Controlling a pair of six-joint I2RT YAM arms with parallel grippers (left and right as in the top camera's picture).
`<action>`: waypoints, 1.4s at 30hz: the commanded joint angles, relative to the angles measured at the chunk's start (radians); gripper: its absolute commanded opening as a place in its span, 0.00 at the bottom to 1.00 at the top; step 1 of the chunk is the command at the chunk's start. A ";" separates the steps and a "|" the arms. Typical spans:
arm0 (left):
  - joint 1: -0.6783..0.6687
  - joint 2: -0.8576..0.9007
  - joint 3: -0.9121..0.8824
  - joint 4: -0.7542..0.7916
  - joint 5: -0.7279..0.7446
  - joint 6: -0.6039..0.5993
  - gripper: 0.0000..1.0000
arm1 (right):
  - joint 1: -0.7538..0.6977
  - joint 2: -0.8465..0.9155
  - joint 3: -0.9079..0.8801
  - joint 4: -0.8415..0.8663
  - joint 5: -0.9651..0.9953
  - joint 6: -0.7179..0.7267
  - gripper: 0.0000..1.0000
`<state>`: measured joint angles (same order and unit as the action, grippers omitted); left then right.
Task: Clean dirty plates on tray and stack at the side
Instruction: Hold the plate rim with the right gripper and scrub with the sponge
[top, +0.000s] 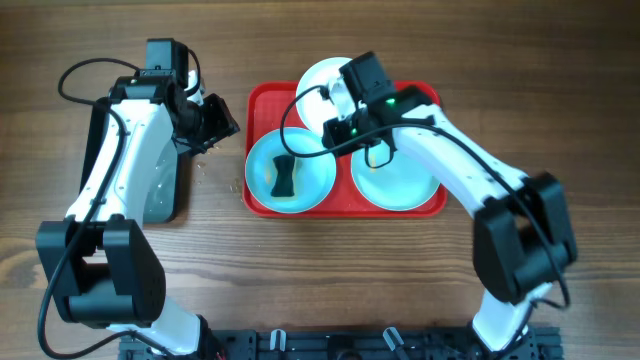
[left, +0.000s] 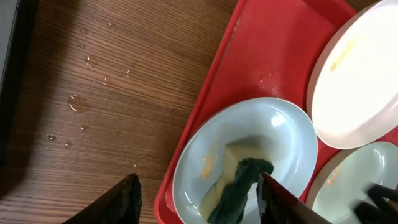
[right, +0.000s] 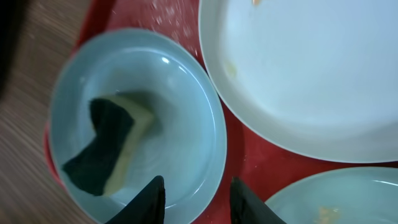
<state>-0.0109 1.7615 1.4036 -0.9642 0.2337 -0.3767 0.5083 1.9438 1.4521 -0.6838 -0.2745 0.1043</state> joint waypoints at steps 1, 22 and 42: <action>0.000 -0.005 0.008 -0.002 0.001 -0.006 0.56 | 0.024 0.079 0.012 -0.009 0.012 0.000 0.34; -0.201 0.002 -0.283 0.232 0.178 -0.002 0.39 | 0.026 0.169 0.009 -0.013 -0.029 0.060 0.04; -0.365 0.061 -0.292 0.258 -0.056 -0.077 0.23 | 0.026 0.169 0.009 -0.043 -0.041 0.060 0.04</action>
<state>-0.3519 1.7958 1.1191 -0.7151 0.1799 -0.4480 0.5270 2.0930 1.4521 -0.7189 -0.2802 0.1646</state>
